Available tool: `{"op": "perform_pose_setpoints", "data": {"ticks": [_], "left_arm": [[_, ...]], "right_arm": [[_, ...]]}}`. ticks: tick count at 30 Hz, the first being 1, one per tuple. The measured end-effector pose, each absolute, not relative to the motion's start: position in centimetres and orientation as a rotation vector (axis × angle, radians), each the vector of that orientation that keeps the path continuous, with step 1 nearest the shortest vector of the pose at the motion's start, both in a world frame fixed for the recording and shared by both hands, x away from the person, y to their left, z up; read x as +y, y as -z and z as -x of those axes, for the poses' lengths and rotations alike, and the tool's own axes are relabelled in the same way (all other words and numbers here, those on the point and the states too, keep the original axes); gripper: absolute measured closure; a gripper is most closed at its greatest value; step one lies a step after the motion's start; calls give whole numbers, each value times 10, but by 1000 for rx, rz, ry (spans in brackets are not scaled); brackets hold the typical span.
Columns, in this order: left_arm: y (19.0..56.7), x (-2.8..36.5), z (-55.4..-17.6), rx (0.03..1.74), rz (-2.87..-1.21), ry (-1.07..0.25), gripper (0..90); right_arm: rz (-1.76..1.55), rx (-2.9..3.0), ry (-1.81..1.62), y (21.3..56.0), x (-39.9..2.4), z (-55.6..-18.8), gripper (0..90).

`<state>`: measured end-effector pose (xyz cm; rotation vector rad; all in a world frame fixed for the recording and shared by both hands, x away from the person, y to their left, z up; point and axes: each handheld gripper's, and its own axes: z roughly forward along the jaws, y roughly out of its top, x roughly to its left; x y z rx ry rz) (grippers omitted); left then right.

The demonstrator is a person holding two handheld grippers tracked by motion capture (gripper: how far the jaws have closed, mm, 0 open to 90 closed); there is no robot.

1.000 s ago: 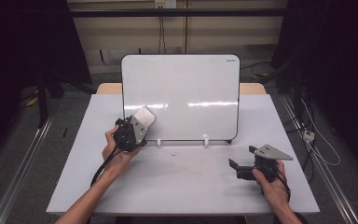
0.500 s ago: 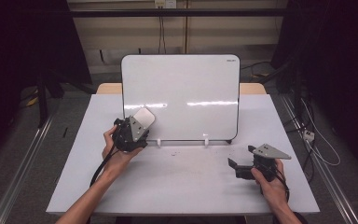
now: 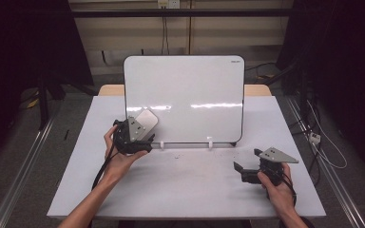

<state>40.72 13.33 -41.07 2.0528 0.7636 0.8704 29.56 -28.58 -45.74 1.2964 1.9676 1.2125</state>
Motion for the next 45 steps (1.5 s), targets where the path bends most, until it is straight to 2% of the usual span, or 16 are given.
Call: {"op": "perform_pose_setpoints", "data": {"ticks": [9,12,22,24,34,45], "left_arm": [[401,143,-402,852,-2011,-748,50],[398,152,-398,903,-1965,-664,50],[406,175,-373,944,-1952,-669,50],[405,177,-365,943,-1951,-706,50],[414,194,-343,950,-1930,-631,45],[423,205,-325,1023,-1887,-698,51]], "right_arm": [[-1301,1964,-1209,457,-286,-295,49],[-1303,1964,-1208,457,-286,-295,49],[-1307,1963,-1201,457,-286,-295,49],[-1304,1968,-1194,457,-285,-294,49],[-1320,1952,-1182,458,-289,-292,49],[-1340,1944,-1169,458,-290,-293,52]]}}
